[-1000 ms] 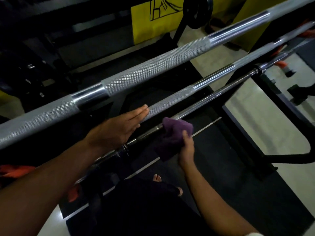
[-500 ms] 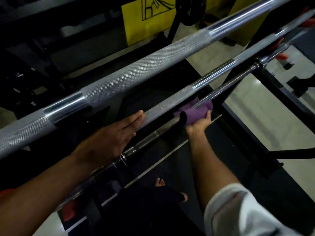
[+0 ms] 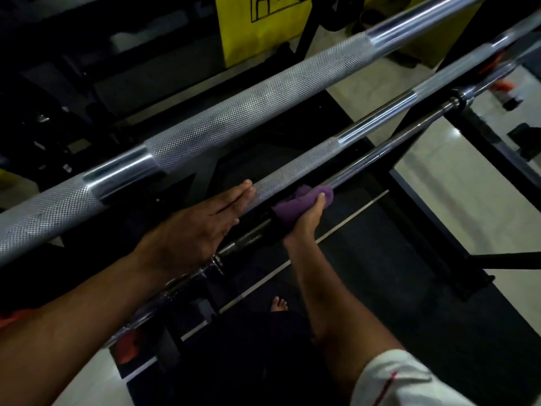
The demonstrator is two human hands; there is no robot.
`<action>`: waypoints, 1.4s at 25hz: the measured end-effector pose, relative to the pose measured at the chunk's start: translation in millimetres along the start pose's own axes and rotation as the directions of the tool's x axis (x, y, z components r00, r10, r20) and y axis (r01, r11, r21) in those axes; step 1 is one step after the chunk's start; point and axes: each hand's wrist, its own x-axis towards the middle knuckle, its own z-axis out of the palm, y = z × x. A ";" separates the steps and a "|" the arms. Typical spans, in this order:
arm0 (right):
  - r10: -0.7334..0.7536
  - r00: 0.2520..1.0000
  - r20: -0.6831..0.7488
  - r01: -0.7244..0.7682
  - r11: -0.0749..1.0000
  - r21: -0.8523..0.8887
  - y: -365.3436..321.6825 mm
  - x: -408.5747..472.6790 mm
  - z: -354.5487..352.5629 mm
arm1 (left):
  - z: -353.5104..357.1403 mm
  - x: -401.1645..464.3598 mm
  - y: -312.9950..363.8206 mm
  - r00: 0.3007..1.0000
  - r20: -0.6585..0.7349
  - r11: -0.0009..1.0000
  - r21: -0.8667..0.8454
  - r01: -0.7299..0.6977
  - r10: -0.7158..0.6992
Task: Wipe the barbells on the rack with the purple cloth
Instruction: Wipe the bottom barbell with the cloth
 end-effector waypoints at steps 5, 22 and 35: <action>-0.206 0.957 -0.206 0.115 0.916 -0.384 -60.9 67.6 9.9 | -2.1 2.1 1.7 1.000 -0.013 1.000 -0.017 0.022 -0.022; -0.279 0.960 -0.014 0.202 0.727 -0.656 -6.1 20.1 -12.9 | -0.7 -1.0 3.5 0.997 -0.049 0.995 -0.082 0.062 -0.067; -0.213 0.499 0.840 0.677 -0.510 -0.531 89.6 -54.9 -33.8 | -12.1 -2.4 10.0 0.993 -0.017 0.990 -0.070 0.120 -0.121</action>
